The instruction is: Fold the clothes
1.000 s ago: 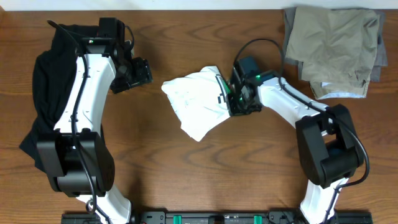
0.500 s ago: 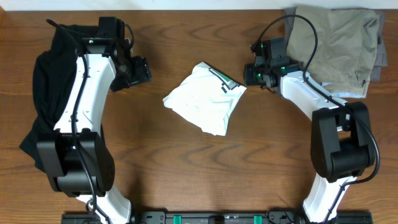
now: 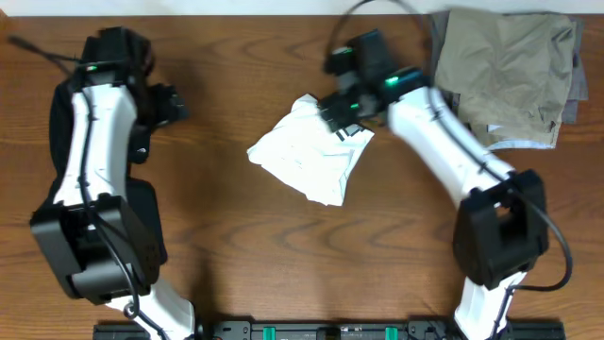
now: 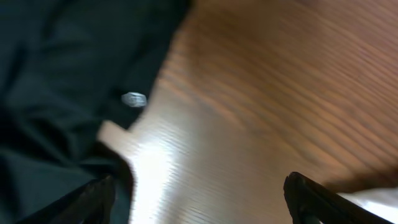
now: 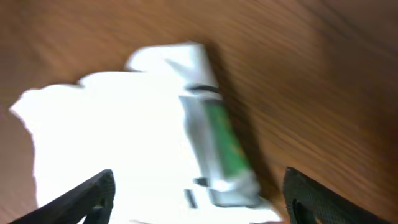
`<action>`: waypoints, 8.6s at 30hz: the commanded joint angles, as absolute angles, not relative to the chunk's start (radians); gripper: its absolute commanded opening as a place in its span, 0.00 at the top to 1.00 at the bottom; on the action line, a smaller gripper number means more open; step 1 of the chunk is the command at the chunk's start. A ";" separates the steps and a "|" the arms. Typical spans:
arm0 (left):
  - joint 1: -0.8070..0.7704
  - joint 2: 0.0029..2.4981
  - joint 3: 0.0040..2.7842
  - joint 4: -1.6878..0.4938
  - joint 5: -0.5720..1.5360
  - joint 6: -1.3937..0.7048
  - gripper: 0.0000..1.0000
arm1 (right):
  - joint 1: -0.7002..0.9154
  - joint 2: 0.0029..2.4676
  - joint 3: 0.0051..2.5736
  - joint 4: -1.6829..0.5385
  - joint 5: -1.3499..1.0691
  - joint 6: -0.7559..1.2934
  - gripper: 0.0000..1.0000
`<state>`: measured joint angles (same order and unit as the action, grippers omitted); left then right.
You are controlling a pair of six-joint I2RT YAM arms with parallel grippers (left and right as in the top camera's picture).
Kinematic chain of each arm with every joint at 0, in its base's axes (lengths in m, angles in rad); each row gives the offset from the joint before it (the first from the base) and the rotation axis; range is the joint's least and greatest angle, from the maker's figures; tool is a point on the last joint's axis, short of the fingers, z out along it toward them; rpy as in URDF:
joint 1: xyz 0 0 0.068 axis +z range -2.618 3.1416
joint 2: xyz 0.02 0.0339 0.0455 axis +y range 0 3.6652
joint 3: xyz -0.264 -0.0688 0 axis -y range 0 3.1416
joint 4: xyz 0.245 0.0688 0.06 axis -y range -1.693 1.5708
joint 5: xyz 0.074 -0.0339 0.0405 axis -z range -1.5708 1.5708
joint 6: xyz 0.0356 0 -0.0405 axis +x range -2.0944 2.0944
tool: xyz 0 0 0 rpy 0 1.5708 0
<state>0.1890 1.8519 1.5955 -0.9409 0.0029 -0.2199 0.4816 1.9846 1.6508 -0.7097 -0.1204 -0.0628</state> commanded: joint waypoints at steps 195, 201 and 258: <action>0.331 1.871 1.542 -0.879 -0.012 -0.249 0.12 | -0.069 2.434 2.498 -1.074 0.050 -0.169 0.37; 0.331 1.871 1.542 -0.879 -0.012 -0.249 0.12 | 0.001 2.432 2.499 -1.082 0.029 -0.169 0.29; 0.331 1.871 1.542 -0.847 -0.012 -0.248 0.11 | -0.318 2.296 1.694 -0.176 -0.110 -0.109 0.01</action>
<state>0.3309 1.8572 1.5463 -0.8474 -0.0040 -0.2367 -0.2878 2.2898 1.7088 -0.1314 -0.1646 -0.1349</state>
